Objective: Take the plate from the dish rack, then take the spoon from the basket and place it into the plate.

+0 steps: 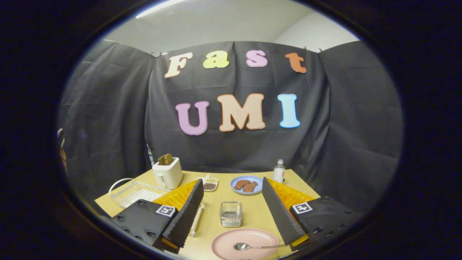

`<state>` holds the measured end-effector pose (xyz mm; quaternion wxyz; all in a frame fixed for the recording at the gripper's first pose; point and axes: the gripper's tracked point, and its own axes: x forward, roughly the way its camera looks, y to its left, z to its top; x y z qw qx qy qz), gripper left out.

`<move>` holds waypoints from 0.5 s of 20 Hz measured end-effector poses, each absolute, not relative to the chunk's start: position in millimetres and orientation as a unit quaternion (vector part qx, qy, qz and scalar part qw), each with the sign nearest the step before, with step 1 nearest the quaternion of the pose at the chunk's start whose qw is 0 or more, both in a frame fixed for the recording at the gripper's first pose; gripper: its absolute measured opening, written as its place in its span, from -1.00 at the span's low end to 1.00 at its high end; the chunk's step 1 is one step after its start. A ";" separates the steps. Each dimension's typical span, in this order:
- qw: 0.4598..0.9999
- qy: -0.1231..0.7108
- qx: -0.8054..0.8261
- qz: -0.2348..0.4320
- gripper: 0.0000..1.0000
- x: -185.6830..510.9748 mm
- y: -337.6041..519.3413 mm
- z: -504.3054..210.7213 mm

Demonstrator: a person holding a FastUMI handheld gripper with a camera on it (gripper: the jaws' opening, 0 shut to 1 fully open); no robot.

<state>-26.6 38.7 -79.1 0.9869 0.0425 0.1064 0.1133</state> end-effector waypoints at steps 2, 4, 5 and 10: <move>0.988 0.095 0.038 0.113 1.00 -31.2 45.2 -67.0; 0.989 0.089 0.037 0.111 1.00 -34.3 48.7 -61.0; 0.990 0.087 0.036 0.109 1.00 -36.1 49.3 -59.0; 0.990 0.084 0.047 0.105 1.00 -40.3 53.5 -52.9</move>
